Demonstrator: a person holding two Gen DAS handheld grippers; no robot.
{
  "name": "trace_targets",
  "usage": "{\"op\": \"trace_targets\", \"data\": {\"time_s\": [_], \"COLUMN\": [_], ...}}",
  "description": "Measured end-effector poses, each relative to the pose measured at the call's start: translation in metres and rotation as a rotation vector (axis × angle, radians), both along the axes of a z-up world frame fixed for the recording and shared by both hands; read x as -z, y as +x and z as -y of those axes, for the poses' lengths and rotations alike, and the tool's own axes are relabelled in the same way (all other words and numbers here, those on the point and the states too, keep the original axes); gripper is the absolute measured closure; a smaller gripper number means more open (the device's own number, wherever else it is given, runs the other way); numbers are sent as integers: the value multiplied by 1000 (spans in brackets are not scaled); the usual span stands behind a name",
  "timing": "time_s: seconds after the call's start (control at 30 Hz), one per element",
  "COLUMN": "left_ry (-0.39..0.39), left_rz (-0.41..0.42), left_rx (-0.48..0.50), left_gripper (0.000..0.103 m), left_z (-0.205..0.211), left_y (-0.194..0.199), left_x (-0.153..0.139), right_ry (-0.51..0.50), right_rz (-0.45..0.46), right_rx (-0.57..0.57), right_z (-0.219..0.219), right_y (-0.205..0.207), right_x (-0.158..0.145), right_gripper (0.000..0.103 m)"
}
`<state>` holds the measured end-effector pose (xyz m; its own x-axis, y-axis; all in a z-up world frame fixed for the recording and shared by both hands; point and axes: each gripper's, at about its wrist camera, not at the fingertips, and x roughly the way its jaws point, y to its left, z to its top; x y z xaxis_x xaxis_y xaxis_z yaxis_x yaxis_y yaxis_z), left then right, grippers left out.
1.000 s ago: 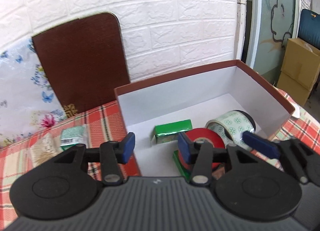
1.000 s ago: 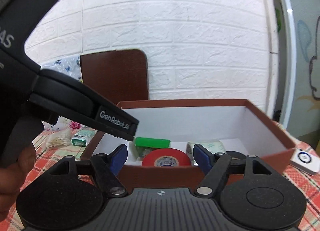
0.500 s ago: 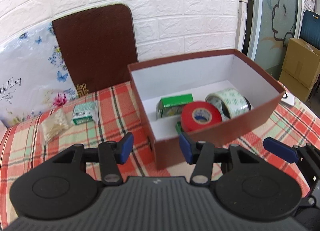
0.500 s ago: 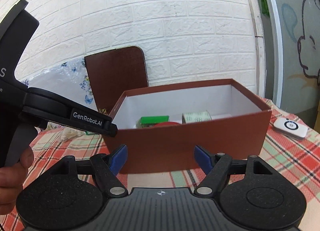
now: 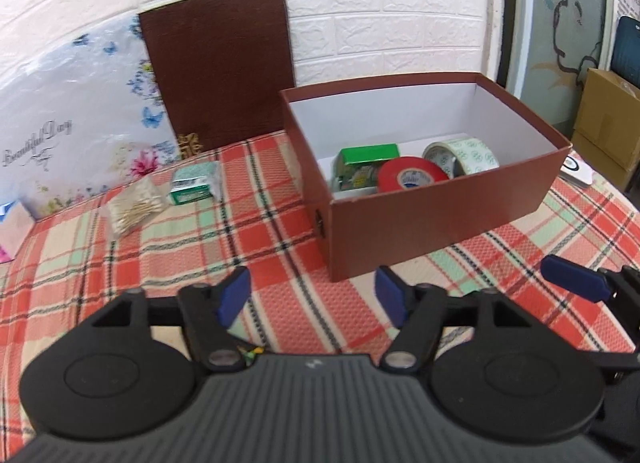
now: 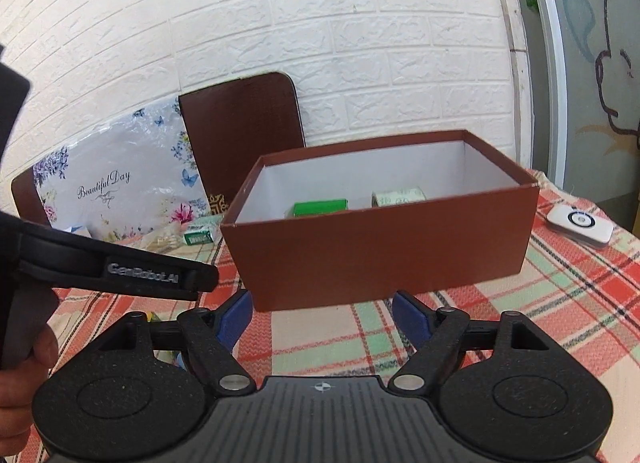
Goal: Organize objects
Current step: 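Withdraw the right gripper and move it toward the yellow-and-blue marker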
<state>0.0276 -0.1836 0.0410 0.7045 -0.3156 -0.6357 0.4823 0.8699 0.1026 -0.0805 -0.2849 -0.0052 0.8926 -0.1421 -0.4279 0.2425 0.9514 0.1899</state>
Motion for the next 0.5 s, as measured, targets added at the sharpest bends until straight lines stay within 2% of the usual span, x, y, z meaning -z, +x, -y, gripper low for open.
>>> {"op": "trace_targets", "data": {"time_s": [0.13, 0.3, 0.5], "left_ry": [-2, -10, -19], "left_rz": [20, 37, 64], "left_rx": [-31, -59, -83], "left_gripper": [16, 14, 8], "left_z": [-12, -28, -43], "left_y": [-8, -18, -28], "left_x": [-2, -5, -6], "right_ry": [47, 82, 68], "right_rz": [-41, -64, -59], "right_rx": [2, 3, -6], "right_z": [2, -2, -17], "right_y": [1, -4, -15], "right_x": [5, 4, -2], "right_gripper": [18, 13, 12]}}
